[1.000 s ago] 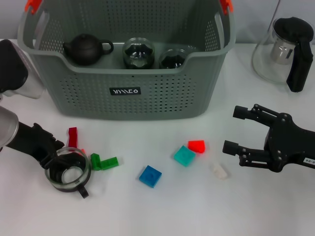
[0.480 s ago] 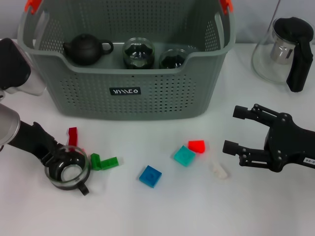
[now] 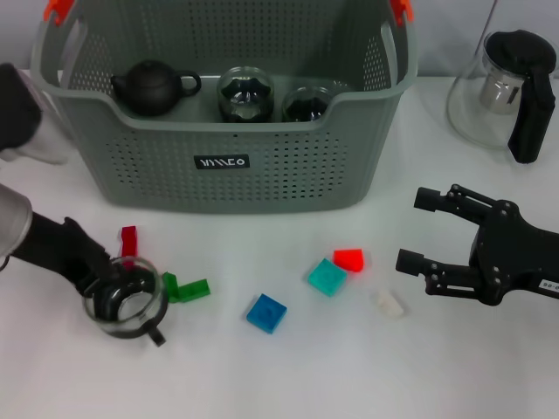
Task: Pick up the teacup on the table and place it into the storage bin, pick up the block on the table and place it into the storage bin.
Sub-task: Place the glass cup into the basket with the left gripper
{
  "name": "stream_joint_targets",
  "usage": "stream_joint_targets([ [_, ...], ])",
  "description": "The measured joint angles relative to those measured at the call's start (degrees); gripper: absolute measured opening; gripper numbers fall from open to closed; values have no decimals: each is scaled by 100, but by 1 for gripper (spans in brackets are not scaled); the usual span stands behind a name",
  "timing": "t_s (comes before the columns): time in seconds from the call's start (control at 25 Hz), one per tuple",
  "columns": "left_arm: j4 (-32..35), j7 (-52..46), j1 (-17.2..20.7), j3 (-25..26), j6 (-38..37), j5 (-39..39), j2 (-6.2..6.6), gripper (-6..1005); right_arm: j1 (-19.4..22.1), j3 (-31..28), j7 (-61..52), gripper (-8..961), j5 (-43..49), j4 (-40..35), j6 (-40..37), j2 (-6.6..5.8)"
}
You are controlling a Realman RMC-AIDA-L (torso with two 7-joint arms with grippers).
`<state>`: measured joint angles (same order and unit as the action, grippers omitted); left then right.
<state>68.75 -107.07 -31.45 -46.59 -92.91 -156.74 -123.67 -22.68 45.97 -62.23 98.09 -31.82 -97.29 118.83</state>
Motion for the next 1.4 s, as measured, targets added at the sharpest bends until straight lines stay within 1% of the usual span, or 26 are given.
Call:
stream_joint_targets([
  [0.08,157,219,-47,369,-505,441,76,44,0,0,0,947,0,0,-1,0],
  [0.16,264,439,-188,938,-1259,1177,235,44,1,0,0,947,0,0,-3,-1],
  [0.28,259,492,-476,1696,-2117,2301,463,43,1,0,0,947,0,0,-31,0],
  [0.36,244,383,-575,1901,-2238,2811,507,42,0,0,0,947,0,0,-58,3],
  [0.4,247,240,-641,1978,-2196,3187,504,42,1,-1,0,947,0,-1,-63,4],
  [0.44,260,138,-672,1972,-2092,3340,489,42,2,0,0,947,0,0,-66,10],
  [0.52,333,-282,-815,1817,-1556,3682,424,45,5,-1,0,947,0,0,-68,14],
  [0.6,340,-587,-954,1525,-925,3719,394,47,-9,3,0,947,0,0,-68,17],
  [0.68,243,-818,-1076,1035,-65,3673,384,50,-26,18,1,946,0,0,-70,24],
  [0.72,148,-992,-1119,611,633,3596,385,51,-32,23,2,946,0,-1,-71,27],
  [0.8,69,-1156,-1141,253,1184,3466,393,54,-43,31,3,946,3,0,-71,32],
  [0.84,-9,-1303,-1171,-59,1649,3308,404,55,-47,32,4,946,5,0,-71,32],
  [0.92,-215,-1593,-1308,-603,2402,2795,422,58,-55,33,4,946,8,0,-71,33],
  [0.96,-305,-1715,-1378,-759,2647,2529,422,59,-58,33,5,946,8,0,-71,35],
  [1.04,-542,-1955,-1576,-989,3088,1857,386,61,-64,34,9,946,9,0,-71,39],
  [1.16,-866,-2117,-1804,-1103,3495,1166,292,65,-73,35,10,947,9,0,-69,43],
  [1.4,-1308,-2179,-2099,-1356,3720,474,184,73,-86,35,5,946,9,0,-62,52],
])
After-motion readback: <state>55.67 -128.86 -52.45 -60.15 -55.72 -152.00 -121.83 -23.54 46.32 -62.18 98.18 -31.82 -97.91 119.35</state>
